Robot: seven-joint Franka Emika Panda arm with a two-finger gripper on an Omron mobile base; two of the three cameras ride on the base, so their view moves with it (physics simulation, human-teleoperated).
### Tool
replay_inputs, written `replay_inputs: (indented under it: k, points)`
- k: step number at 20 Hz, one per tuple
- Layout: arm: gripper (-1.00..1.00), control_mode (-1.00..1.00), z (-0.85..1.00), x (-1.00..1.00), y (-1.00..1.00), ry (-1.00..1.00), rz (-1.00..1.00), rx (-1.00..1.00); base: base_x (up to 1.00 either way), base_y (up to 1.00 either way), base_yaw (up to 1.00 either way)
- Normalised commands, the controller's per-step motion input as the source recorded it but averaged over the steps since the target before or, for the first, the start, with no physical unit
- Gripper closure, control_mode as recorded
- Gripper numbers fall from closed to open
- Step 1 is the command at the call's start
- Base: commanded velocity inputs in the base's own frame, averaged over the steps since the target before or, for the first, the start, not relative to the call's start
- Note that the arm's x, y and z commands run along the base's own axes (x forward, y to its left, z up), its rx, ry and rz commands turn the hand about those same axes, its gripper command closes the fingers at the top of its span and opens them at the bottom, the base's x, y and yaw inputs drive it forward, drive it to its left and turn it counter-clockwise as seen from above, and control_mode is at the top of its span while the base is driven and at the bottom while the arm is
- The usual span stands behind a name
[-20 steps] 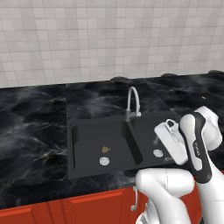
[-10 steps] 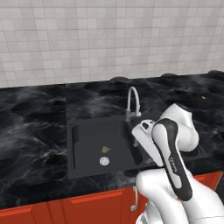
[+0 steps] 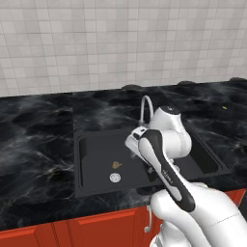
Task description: Turn on the sink faucet. Then move the garlic from the counter to the sink. Turn off the sink. Move the vegetable from the sink to the pot next to the stove. Finally move the pot to the rear left burner.
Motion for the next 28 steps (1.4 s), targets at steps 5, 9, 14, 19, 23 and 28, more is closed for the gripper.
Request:
replay_inputs:
  k: [5,9,14,19,23,28]
  points:
    - [-1.00,-1.00,0.04,0.59,0.07,0.00,0.23,-0.14,0.00,0.00,0.00]
    - [-1.00,-1.00,-0.02,0.61,0.02,0.00,0.25,-0.07,0.00,0.00,0.00]
    - [-1.00,-1.00,-0.22,0.57,0.01,0.00,0.19,-0.06,0.00,0.00,0.00]
    - [-1.00,-1.00,-0.36,0.39,0.00,0.01,0.09,-0.05,0.00,0.00,0.00]
    - [-1.00,-1.00,-0.39,0.26,0.00,0.00,0.06,-0.07,0.00,0.00,0.00]
    - [-1.00,-1.00,-0.38,0.27,0.00,0.00,0.02,-0.09,0.00,0.00,0.00]
